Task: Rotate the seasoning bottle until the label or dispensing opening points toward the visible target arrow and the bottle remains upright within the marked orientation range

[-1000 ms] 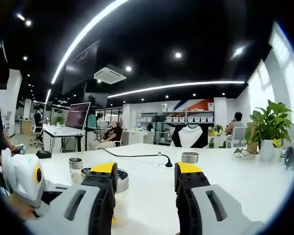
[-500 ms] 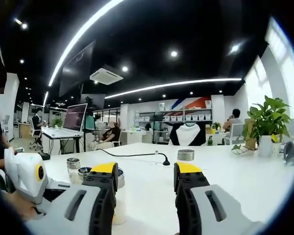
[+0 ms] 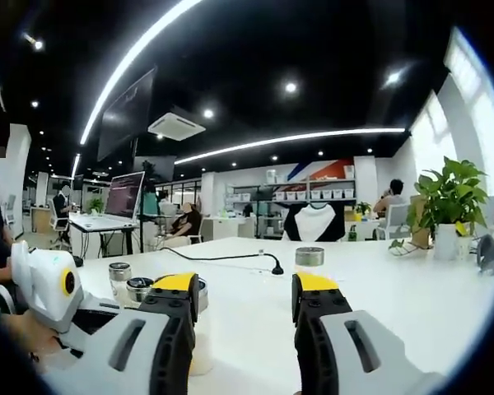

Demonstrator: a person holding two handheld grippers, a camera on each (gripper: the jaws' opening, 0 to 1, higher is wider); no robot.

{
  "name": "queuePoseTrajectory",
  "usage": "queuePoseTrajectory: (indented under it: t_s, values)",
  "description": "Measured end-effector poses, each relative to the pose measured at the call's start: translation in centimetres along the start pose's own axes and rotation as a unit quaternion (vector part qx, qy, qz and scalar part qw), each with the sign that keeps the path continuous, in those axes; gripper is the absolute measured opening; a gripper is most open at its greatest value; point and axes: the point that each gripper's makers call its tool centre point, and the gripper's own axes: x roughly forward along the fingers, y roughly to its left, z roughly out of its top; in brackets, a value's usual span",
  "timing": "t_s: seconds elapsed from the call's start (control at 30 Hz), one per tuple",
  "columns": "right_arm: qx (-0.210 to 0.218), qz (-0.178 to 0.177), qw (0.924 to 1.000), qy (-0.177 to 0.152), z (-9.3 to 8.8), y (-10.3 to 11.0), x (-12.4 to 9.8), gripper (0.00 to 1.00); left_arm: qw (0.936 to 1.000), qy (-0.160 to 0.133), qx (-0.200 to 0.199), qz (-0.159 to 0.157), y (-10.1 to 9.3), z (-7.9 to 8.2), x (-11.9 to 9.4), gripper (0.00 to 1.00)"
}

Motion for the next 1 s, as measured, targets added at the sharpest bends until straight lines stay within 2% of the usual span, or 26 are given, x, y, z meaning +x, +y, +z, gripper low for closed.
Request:
queuePoseTrajectory:
  t_s: [0.2,0.33,0.57,0.73,1.0]
  values:
    - [0.003,0.004,0.9999,0.009,-0.7,0.1,0.2,0.45,1.0,0.007,-0.007,0.001,0.0,-0.3,-0.1,0.36]
    - [0.008,-0.004,0.9999,0.008,-0.9,-0.4,0.5,0.45,0.9998,0.01,-0.016,-0.007,-0.2,-0.6,-0.4,0.38]
    - [0.012,-0.005,0.9997,0.018,-1.5,-0.9,1.0,0.45,0.9997,0.014,-0.019,-0.002,-0.3,-0.9,-0.8,0.39]
    - [0.014,-0.014,0.9996,0.018,-1.5,-1.6,1.4,0.46,0.9996,0.021,-0.019,0.003,-0.1,-1.1,-1.0,0.42]
    - [0.014,-0.019,0.9996,0.015,-1.3,-2.8,2.0,0.46,0.9997,0.011,-0.02,-0.01,-0.1,0.9,-2.1,0.46]
